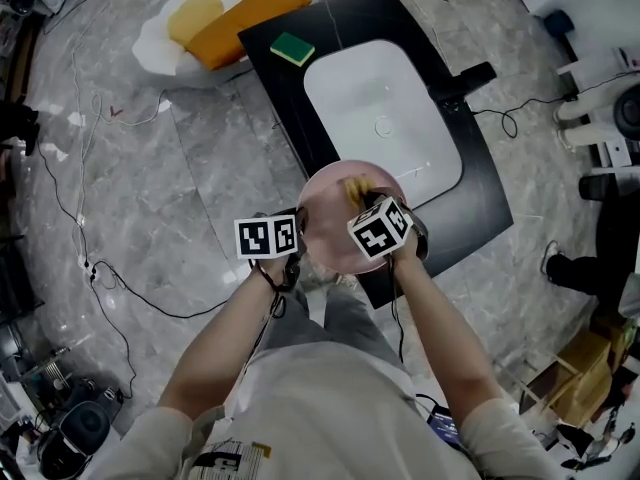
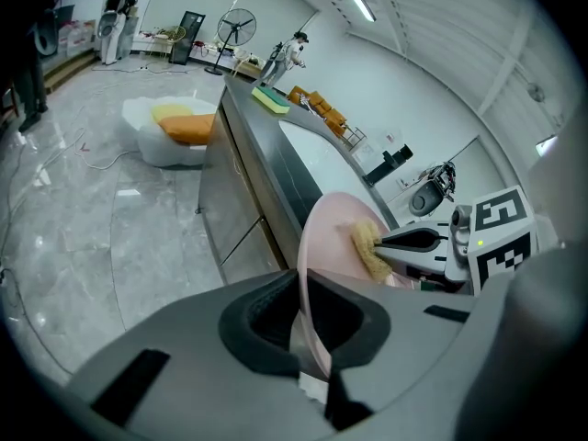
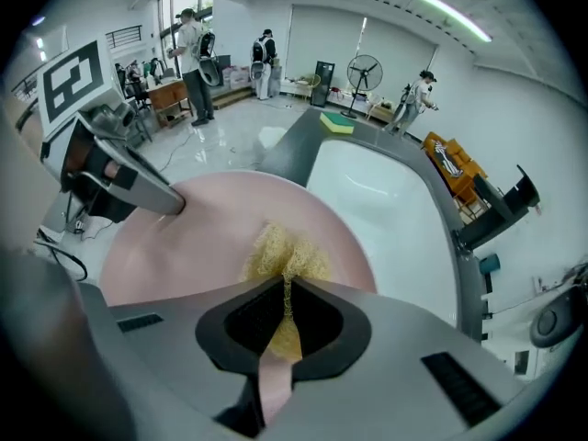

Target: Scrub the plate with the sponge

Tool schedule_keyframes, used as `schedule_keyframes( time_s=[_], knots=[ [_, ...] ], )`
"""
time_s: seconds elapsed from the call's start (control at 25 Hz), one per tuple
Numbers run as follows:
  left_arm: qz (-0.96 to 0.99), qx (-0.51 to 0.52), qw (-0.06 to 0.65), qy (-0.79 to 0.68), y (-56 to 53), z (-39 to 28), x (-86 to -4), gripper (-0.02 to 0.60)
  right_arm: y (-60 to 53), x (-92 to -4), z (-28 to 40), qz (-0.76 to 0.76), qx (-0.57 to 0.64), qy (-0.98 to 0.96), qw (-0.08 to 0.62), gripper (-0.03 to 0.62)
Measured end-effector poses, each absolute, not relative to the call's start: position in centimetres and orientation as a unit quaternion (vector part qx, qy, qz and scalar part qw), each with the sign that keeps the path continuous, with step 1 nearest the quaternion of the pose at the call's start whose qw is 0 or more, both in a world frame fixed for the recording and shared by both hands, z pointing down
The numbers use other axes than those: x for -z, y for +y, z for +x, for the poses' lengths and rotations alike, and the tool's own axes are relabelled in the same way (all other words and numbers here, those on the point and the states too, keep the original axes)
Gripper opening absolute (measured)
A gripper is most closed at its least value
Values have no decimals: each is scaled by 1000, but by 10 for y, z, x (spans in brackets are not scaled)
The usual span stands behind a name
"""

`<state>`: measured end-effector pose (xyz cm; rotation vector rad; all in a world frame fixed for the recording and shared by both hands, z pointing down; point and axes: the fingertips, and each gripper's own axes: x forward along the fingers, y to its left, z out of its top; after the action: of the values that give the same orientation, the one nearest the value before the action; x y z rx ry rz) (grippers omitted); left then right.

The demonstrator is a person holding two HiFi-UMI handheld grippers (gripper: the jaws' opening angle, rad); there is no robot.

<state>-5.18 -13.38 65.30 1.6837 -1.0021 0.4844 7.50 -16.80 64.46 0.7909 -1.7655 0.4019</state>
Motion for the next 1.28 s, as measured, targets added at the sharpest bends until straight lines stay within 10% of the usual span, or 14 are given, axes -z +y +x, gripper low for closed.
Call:
schedule_keyframes(
  time_s=[1.28],
  knots=[
    [712,-199,538,-405,-119,-62,-653,28,-128,-646,10,248,-185,-790,529,46]
  ],
)
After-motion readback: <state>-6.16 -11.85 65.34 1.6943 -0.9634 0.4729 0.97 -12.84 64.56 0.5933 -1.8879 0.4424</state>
